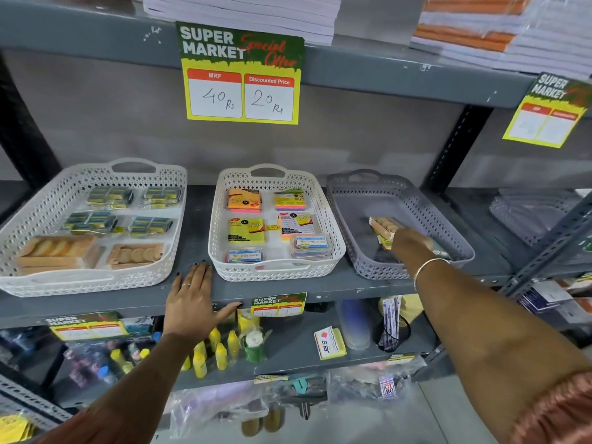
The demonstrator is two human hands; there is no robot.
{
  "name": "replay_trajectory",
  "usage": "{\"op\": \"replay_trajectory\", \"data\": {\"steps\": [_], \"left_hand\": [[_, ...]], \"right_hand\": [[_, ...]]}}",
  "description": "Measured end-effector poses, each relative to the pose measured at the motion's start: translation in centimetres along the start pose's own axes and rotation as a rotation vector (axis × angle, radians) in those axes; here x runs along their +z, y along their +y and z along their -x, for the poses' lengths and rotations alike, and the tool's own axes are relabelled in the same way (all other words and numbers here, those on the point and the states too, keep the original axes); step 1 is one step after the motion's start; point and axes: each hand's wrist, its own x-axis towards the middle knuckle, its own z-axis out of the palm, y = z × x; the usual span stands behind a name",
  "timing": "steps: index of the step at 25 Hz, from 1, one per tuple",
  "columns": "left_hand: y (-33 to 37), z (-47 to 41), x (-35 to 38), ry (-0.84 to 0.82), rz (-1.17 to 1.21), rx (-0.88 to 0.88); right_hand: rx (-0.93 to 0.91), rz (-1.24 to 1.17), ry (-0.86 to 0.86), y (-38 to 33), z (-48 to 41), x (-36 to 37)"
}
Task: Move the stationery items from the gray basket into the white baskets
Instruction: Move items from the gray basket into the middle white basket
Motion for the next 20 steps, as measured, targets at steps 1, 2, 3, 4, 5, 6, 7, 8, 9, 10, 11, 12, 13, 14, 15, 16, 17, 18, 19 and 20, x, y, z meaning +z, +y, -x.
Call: {"op": "replay_trajectory", "data": {"steps": [1,2,3,4,5,6,7,8,9,10,11,12,13,14,15,16,17,18,19,20], "left_hand": [[0.0,0.0,0.0,-0.005,-0.003,-0.001],[0.1,0.0,0.0,-0.009,-0.005,-0.002],[0.1,-0.1,0.0,-0.010,-0.006,-0.003],[0.1,-0.1,0.0,-0.008,-0.006,-0.003],[0.1,-0.1,0.0,-0.005,-0.006,-0.003],[0.1,-0.1,0.0,-0.006,-0.005,-0.002],[0.1,-0.1,0.0,-0.008,-0.006,0.000],[0.0,-0.1,0.1,-0.009,-0.009,0.003],[0.0,-0.1,0.1,-0.007,-0.013,0.003],[0.0,-0.1,0.2,-0.003,-0.015,0.003],[-0.1,-0.1,0.2,0.000,-0.015,0.003],[-0.1,-0.1,0.2,0.000,-0.013,0.004],[-0.1,-0.1,0.2,0.000,-0.010,0.005],[0.0,-0.2,0.2,0.001,-0.009,0.005],[0.0,-0.2,0.2,0.004,-0.010,0.004],[0.0,-0.2,0.2,0.006,-0.011,0.004],[0.1,-0.2,0.1,0.005,-0.010,0.005],[0.0,-0.2,0.1,0.003,-0.008,0.007],[0.0,-0.2,0.1,0.001,-0.007,0.008],[0.0,-0.2,0.1,-0.001,-0.007,0.008]], "right_hand": [[-0.026,-0.001,-0.008,0.0,-0.5,0.7],[-0.033,-0.007,-0.014,-0.2,-0.7,1.1],[0.000,-0.024,-0.036,-0.3,-0.7,1.3],[0.066,-0.077,-0.060,-0.3,-0.4,1.3],[0.127,-0.139,-0.085,-0.6,-0.5,1.3],[0.159,-0.169,-0.099,-0.8,-0.3,1.3],[0.150,-0.134,-0.104,-1.1,-0.3,1.5],[0.135,-0.091,-0.114,-1.5,-0.1,1.7],[0.085,-0.060,-0.115,-1.9,0.0,1.8],[0.057,-0.058,-0.109,-2.3,0.2,1.6],[0.051,-0.081,-0.115,-2.6,0.1,1.7],[0.067,-0.143,-0.141,-2.9,0.2,1.4],[0.083,-0.180,-0.149,-3.0,0.4,1.0],[0.086,-0.165,-0.141,-3.0,0.6,0.7],[0.075,-0.138,-0.124,-3.0,0.5,0.7],[0.072,-0.156,-0.104,-2.8,0.7,0.7],[0.066,-0.211,-0.094,-2.9,0.7,0.5],[0.071,-0.238,-0.081,-3.0,1.0,0.4],[0.066,-0.207,-0.080,-3.1,1.0,0.0],[0.050,-0.190,-0.090,-3.3,1.1,-0.1]]}}
